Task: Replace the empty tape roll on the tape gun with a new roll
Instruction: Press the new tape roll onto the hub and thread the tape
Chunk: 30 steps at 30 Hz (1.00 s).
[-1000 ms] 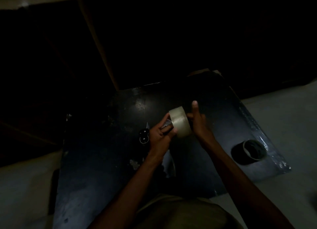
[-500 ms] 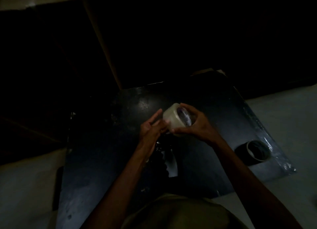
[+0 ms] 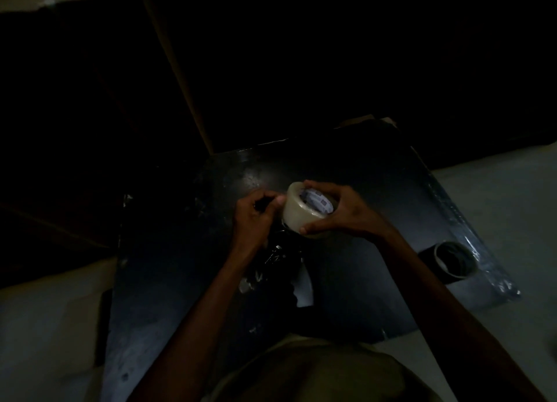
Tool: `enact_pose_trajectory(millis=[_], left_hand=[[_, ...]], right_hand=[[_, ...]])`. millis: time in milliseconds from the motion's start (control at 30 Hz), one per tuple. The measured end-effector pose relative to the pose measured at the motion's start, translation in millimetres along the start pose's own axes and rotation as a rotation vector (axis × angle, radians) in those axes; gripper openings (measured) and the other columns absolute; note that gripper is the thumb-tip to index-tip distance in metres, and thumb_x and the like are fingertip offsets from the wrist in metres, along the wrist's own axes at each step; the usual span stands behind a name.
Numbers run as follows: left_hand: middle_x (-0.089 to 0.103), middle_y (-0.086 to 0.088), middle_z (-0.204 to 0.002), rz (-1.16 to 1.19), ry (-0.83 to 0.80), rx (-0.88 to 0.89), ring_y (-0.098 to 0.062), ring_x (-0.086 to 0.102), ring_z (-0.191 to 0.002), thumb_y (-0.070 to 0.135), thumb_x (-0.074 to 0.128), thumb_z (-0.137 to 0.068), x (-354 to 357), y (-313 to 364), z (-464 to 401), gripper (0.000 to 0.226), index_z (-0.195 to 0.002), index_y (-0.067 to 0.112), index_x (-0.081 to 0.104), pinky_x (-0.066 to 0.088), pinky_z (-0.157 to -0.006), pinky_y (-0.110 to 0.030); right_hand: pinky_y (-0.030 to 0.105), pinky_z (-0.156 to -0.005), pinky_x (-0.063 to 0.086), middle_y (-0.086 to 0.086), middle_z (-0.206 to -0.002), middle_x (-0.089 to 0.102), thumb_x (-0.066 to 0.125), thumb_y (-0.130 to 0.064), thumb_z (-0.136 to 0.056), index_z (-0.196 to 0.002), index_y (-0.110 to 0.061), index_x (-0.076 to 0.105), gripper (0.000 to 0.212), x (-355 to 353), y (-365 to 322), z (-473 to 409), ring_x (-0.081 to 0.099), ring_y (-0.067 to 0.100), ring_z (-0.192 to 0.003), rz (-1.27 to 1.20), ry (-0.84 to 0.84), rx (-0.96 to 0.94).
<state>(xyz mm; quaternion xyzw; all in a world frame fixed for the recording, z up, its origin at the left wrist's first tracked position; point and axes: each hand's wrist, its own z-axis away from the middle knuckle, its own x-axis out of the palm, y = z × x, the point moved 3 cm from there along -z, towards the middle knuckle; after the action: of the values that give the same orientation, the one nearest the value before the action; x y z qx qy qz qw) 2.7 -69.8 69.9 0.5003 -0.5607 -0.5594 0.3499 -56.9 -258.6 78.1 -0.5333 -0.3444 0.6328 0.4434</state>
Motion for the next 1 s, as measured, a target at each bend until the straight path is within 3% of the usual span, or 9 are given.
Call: enact_pose_trajectory(millis=[367, 500, 767, 900, 1000], left_hand=[[0.068, 0.003, -0.067, 0.399, -0.267, -0.403, -0.007, 0.061, -0.065, 0.001, 0.05, -0.092, -5.1, -23.2, -2.7, 0.015, -0.087, 0.005, 0.064, 0.051, -0.069, -0.018], [0.072, -0.001, -0.078, 0.484, -0.179, -0.455, -0.013, 0.067, -0.073, 0.004, 0.047, -0.095, -12.4, -31.1, -7.8, 0.019, -0.096, 0.007, 0.065, 0.056, -0.072, -0.024], [0.07, -0.011, -0.097, 0.48, 0.009, -0.509, -0.022, 0.066, -0.08, 0.006, 0.046, -0.095, -28.7, -54.8, -18.2, 0.024, -0.111, 0.011, 0.063, 0.052, -0.076, -0.033], [0.07, -0.008, -0.095, 0.406, 0.079, -0.496, -0.019, 0.066, -0.079, 0.007, 0.049, -0.093, -31.0, -65.0, -23.3, 0.024, -0.114, 0.01, 0.062, 0.052, -0.069, -0.028], [0.07, -0.004, -0.094, 0.298, 0.105, -0.464, -0.013, 0.065, -0.08, 0.003, 0.052, -0.09, -30.8, -68.9, -31.0, 0.027, -0.114, 0.009, 0.062, 0.051, -0.068, -0.021]], right_hand=[[0.032, -0.095, 0.053, -0.006, -0.13, 0.062, 0.094, -0.015, -0.051, -0.138, -0.021, 0.05, 0.097, -10.7, 4.3, -12.6, 0.06, 0.007, -0.116, 0.014, -0.175, 0.028], [0.034, -0.098, 0.052, -0.005, -0.13, 0.062, 0.095, -0.014, -0.051, -0.139, -0.02, 0.049, 0.099, -12.4, 4.5, -23.2, 0.061, 0.007, -0.116, 0.028, -0.162, 0.007], [0.038, -0.103, 0.049, -0.007, -0.132, 0.059, 0.096, -0.023, -0.045, -0.142, -0.025, 0.043, 0.111, -9.5, 7.3, -52.2, 0.058, 0.003, -0.118, 0.198, -0.202, -0.024], [0.019, -0.105, 0.043, -0.009, -0.137, 0.049, 0.095, -0.007, -0.048, -0.152, -0.022, 0.023, 0.127, -3.1, 9.3, -65.3, 0.049, -0.01, -0.121, 0.286, -0.268, -0.078], [0.038, -0.115, 0.03, -0.008, -0.149, 0.039, 0.093, -0.026, -0.049, -0.152, -0.037, 0.009, 0.134, 6.9, 4.5, -75.7, 0.034, 0.01, -0.139, 0.469, -0.252, -0.185]])
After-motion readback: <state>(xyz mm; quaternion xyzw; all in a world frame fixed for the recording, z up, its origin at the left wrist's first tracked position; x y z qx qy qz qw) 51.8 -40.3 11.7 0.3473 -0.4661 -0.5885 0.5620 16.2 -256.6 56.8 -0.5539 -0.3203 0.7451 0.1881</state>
